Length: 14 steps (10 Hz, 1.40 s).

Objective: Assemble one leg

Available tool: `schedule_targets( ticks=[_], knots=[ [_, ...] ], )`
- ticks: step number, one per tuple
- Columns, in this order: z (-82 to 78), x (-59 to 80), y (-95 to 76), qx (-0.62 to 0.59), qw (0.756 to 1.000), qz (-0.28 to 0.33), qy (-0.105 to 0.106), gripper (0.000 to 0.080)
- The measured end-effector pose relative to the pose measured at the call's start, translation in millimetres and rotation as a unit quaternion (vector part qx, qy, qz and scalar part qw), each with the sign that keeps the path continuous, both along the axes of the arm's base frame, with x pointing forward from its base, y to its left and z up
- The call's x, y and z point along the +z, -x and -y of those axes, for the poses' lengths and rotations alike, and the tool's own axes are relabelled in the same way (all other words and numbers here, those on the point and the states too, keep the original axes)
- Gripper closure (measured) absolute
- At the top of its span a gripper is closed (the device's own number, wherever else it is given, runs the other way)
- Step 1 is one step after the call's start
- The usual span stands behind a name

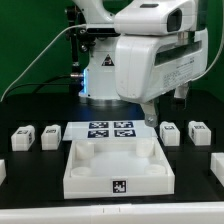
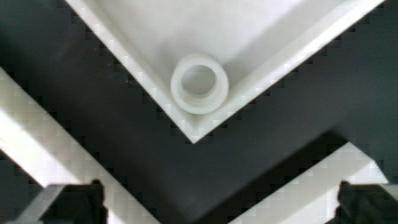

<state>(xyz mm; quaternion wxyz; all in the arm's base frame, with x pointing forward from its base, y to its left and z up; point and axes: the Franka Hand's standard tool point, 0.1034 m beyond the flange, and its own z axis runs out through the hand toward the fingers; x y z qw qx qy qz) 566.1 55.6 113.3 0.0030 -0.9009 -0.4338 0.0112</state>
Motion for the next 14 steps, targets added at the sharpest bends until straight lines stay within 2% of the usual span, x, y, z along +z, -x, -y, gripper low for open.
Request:
schedule_targets(
  ticks=[6,7,8,10,11,13,14],
  knots=[
    [-0.4,-1.4,0.6,0.02,1.0,0.001,-0.001,0.015],
    [-0.7,-6.9,5.5,0.025,1.0,0.002,-0.003,0.015],
    [4.2,-14.4,19.2,0.095,0.995,0.003,-0.004,0.015],
    [26.9,-29.8,55.8,0.206,0.978,0.009,-0.007,0.015],
    [33.6,-31.3,61.6,0.246,0.969,0.006,-0.007,0.015],
    [35.5,-32.2,61.3,0.33,0.944,0.004,-0.004,0.015],
    [35.8,-32.4,61.4,0.335,0.942,0.004,-0.005,0.015]
  ],
)
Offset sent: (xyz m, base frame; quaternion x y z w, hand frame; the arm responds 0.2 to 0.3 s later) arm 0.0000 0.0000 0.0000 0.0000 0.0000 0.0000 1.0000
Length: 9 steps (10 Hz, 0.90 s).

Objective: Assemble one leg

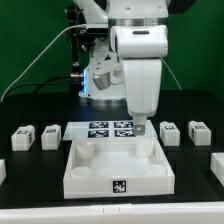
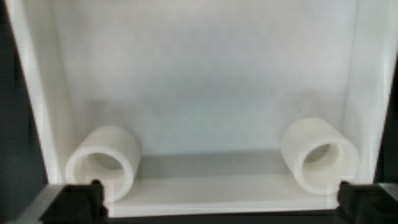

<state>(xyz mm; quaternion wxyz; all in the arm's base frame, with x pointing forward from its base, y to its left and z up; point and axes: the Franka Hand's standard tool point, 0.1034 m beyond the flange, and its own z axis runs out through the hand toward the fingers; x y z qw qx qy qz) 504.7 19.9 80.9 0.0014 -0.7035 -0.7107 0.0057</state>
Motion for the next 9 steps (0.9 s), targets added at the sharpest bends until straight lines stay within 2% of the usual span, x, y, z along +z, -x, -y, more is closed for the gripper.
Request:
schedule_targets(
  ticks=[3,4,5,6,8,9],
  knots=[
    [1.1,-2.0,2.9,-0.001,1.0,-0.002,0.0,0.015],
    [7.6,-13.1,21.4,-0.001,1.0,0.007,-0.002,0.015],
    [15.6,-28.4,54.3,-0.009,1.0,-0.001,-0.003,0.015],
    [24.1,-42.2,76.4,-0.011,1.0,-0.008,-0.006,0.015],
    [35.0,-65.1,84.3,-0.023,0.999,-0.02,-0.011,0.015],
    [35.4,-71.7,80.6,-0.024,0.999,-0.023,-0.013,0.015]
  ],
)
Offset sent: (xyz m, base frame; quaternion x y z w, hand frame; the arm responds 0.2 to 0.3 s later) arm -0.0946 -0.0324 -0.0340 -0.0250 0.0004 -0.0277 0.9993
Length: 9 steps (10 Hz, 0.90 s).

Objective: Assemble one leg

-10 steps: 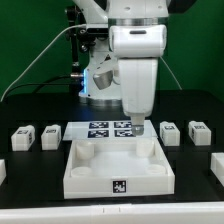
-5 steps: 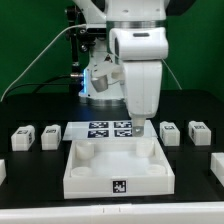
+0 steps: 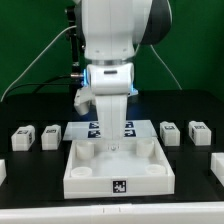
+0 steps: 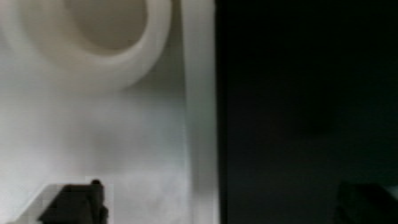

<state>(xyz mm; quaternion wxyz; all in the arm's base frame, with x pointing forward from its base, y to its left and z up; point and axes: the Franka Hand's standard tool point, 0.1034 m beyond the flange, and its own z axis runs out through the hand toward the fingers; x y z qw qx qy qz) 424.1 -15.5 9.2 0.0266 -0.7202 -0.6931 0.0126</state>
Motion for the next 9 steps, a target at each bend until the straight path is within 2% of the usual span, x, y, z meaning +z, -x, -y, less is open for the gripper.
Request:
schedule_targets(
  ticks=[3,4,5,6,7,9],
  knots=[
    [0.0,-3.2,-1.2,-0.002,1.0,0.0,-0.001,0.0197],
    [0.0,-3.3,-1.1,-0.002,1.0,-0.001,-0.001,0.0372],
    [0.0,-3.4,-1.0,-0.002,1.0,-0.001,-0.001,0.0372],
    [0.0,-3.5,-0.9,-0.002,1.0,-0.001,-0.001,0.0574],
    [0.1,-3.6,-0.8,-0.002,1.0,-0.001,-0.001,0.0712],
    [0.0,-2.1,-3.9,-0.002,1.0,0.006,-0.001,0.0742]
  ],
)
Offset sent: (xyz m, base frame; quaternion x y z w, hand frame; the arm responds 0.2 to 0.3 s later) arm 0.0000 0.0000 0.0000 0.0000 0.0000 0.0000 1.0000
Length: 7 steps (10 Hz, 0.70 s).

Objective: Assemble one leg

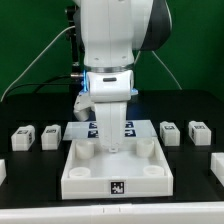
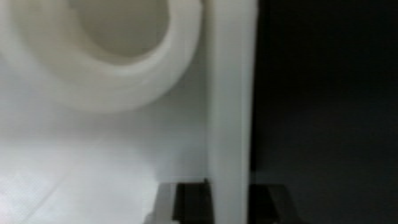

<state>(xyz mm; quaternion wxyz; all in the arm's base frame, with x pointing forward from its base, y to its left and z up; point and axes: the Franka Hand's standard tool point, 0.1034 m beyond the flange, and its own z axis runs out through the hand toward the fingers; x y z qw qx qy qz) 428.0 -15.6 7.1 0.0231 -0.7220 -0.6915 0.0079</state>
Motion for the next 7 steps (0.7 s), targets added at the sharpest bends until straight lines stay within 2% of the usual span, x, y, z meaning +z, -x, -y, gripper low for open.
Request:
schedule_targets(
  ticks=[7],
  knots=[
    [0.0,0.3,-0.7,0.0,1.0,0.001,0.0,0.0742]
  ],
)
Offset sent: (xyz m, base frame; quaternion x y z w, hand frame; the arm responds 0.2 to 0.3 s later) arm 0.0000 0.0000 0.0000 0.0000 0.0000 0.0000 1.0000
